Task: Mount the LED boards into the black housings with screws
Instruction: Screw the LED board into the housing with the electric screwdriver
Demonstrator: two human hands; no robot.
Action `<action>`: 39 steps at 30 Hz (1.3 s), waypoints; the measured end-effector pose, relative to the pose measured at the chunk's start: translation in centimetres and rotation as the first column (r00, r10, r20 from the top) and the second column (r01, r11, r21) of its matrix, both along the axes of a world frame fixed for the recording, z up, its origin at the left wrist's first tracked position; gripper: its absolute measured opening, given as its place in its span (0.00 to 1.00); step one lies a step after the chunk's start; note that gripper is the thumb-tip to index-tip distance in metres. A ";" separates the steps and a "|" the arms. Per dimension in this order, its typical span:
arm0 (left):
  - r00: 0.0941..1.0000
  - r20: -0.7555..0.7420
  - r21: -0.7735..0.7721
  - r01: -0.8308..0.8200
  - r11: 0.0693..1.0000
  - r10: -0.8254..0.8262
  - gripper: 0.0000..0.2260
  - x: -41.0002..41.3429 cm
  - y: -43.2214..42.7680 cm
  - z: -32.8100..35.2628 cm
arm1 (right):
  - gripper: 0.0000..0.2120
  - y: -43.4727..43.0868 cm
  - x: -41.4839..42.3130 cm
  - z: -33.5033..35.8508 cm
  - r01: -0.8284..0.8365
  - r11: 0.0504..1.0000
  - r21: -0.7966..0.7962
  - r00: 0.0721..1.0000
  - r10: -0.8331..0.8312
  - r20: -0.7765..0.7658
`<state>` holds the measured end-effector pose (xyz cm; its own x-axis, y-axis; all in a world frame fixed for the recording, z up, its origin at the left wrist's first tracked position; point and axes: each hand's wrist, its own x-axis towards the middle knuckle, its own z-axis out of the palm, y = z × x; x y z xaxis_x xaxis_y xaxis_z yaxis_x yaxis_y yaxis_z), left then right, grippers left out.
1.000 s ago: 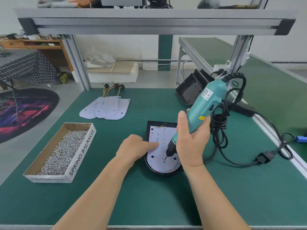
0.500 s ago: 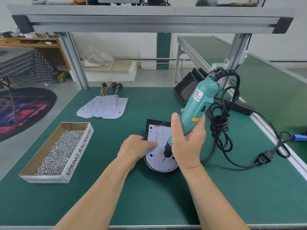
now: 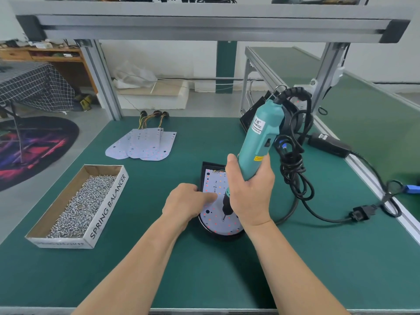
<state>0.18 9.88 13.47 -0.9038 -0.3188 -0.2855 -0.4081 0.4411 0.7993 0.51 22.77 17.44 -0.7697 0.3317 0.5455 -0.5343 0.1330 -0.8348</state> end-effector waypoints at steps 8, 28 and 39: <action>0.998 0.053 0.097 0.035 0.995 -0.040 0.17 0.7 0.3 1.2 | 0.10 0.8 1.2 0.8 -0.024 0.999 -0.036 0.999 0.023 -0.022; 0.974 0.034 0.956 -0.097 0.276 0.225 0.08 5.9 -3.1 5.7 | 0.06 2.8 1.6 4.1 0.095 0.864 -0.495 0.996 -0.080 0.051; 0.999 0.009 0.962 -0.020 0.272 0.040 0.12 6.5 -0.5 6.8 | 0.08 2.4 1.3 6.2 0.062 0.830 -0.554 0.997 -0.080 -0.008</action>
<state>6.65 9.43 20.32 -0.9071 0.1514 -0.3928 -0.3874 -0.6651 0.6384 1.80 25.18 23.59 -0.7185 0.6381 0.2766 -0.5670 -0.3071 -0.7643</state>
